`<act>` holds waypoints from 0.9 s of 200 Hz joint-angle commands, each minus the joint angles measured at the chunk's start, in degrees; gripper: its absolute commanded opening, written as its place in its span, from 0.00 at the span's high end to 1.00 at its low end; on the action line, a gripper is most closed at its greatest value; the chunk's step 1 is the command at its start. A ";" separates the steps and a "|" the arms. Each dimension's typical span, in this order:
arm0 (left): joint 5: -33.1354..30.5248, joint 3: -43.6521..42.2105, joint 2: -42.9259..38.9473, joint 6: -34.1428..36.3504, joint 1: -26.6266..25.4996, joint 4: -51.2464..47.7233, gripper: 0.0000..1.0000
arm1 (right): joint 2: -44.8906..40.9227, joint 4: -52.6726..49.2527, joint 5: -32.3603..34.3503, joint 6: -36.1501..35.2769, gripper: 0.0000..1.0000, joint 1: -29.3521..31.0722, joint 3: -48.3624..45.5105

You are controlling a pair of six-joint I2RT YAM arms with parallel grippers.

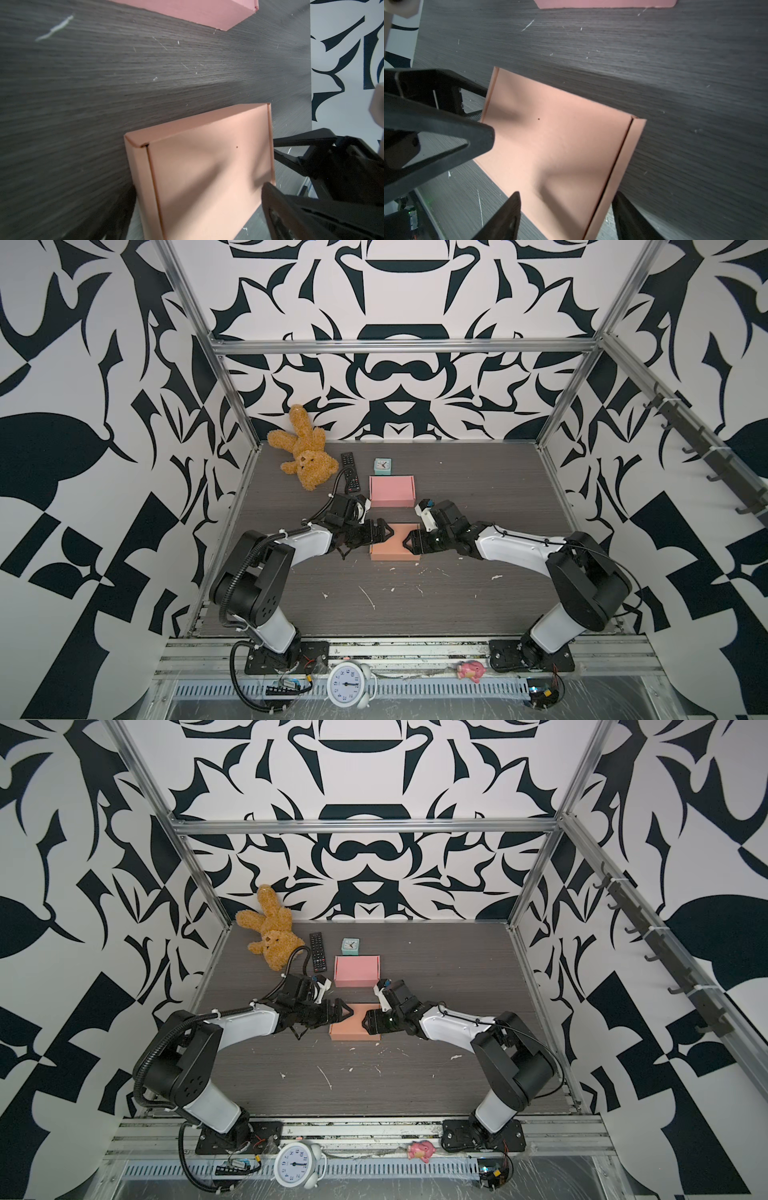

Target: Fold the paper box

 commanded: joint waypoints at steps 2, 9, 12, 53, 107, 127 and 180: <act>0.53 -1.37 -0.19 -0.45 0.67 0.84 0.01 | -1.71 1.53 1.56 0.07 0.25 0.56 -0.55; 0.34 -1.48 -0.37 -0.45 0.85 0.72 0.01 | -2.10 1.39 1.92 0.07 0.21 0.46 -0.82; 0.30 -1.61 -0.51 -0.38 1.05 0.62 0.01 | -2.33 1.31 2.18 0.20 0.19 0.43 -1.09; -2.92 -3.51 -4.76 1.01 1.49 -2.00 0.01 | -10.26 -3.68 8.17 -1.47 0.01 0.38 -3.31; -9.78 -7.11 -16.83 8.90 2.16 -12.13 0.01 | -22.62 -8.22 13.07 -4.96 0.01 -2.22 -9.53; -13.41 -8.92 -24.71 11.00 2.77 -16.25 0.01 | -29.19 -10.31 17.55 -5.29 0.01 -3.38 -12.81; -27.51 -11.87 -43.18 11.31 2.99 -24.57 0.01 | -48.37 -11.68 30.40 -5.59 0.01 -6.83 -21.39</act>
